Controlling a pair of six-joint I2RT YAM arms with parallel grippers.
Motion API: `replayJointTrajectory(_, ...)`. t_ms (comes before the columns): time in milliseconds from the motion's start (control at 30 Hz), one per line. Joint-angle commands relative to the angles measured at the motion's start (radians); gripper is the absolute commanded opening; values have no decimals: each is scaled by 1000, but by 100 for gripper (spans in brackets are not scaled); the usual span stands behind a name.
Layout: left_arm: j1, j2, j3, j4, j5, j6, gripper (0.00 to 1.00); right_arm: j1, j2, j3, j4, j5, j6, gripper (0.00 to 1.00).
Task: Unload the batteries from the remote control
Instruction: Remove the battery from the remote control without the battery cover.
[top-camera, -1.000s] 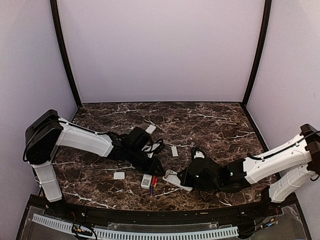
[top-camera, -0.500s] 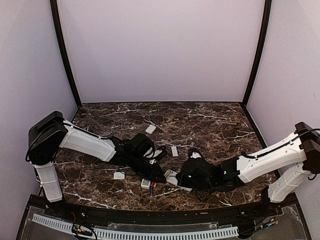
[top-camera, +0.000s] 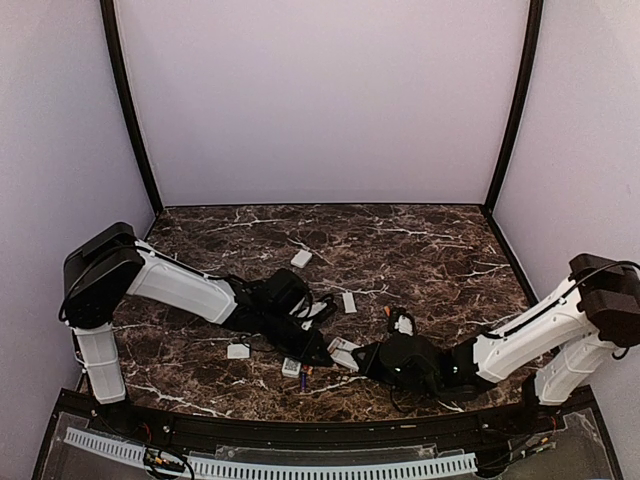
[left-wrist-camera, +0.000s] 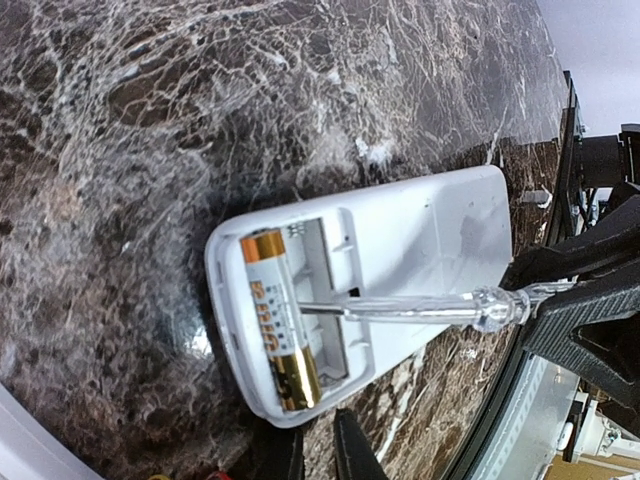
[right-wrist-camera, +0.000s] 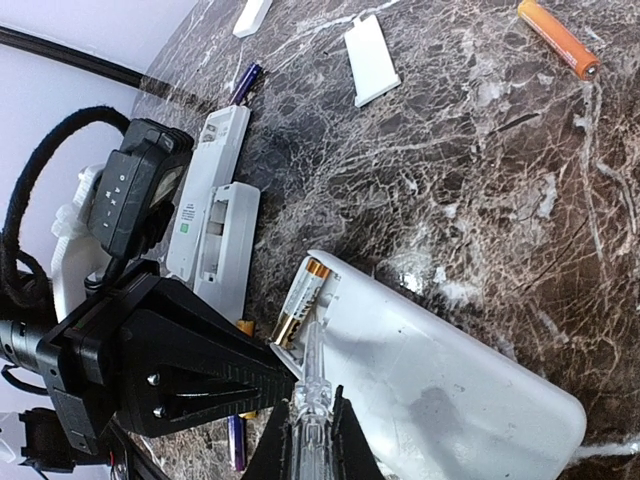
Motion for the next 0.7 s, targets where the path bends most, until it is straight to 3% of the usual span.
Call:
replayJointTrajectory(0,-9,40,19,-17,-14,36,11,7,69,-68,101,18,-21,0)
replayJointTrajectory(367,-22,66,26,10,8,44,7,7,110,-134,357,39,-72,0)
replayJointTrajectory(667,-25,28,7,11,-34,29,9,7,55,-144,378,67,-97,0)
